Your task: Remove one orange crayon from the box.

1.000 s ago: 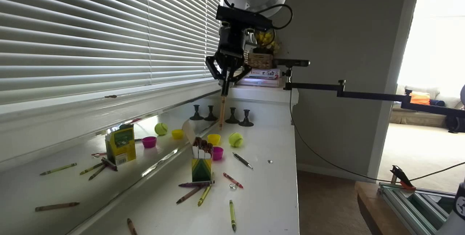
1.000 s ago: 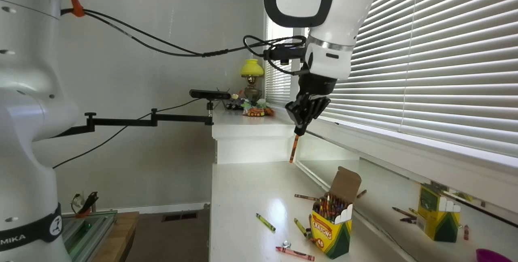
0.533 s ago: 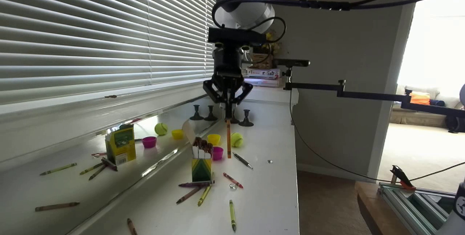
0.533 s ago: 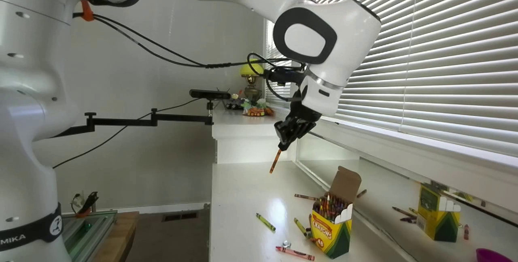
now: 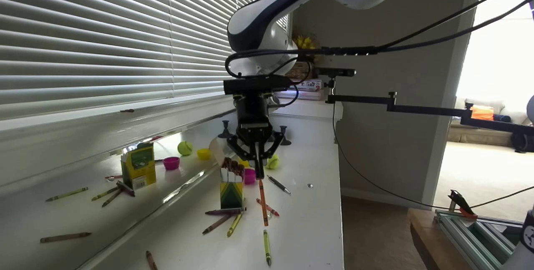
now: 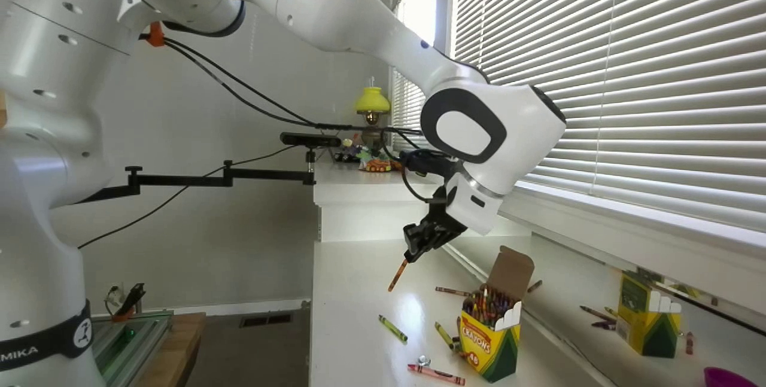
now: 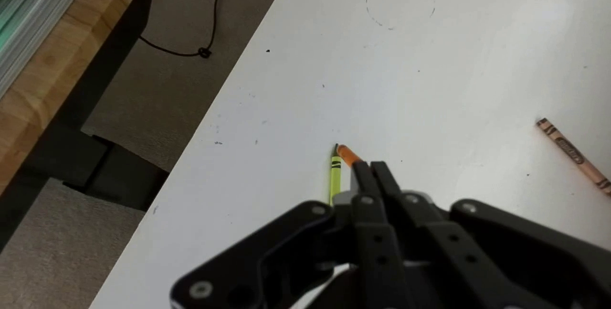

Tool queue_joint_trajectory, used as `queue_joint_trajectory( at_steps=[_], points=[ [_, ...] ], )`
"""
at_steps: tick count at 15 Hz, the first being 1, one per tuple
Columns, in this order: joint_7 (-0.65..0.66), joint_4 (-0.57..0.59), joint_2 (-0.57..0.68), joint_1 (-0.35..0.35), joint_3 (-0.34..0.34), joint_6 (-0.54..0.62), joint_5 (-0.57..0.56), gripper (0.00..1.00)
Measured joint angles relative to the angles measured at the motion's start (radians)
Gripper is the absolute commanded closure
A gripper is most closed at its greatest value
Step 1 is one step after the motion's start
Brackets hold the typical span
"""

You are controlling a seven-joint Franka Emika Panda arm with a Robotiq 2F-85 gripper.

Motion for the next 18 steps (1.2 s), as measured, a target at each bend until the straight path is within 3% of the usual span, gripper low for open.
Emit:
queue_joint_trajectory(
  at_steps=[8, 18],
  points=[
    [-0.012, 0.000, 0.075, 0.028, 0.000, 0.104, -0.004, 0.99],
    [-0.093, -0.001, 0.133, 0.030, 0.004, 0.320, -0.013, 0.99]
  ],
)
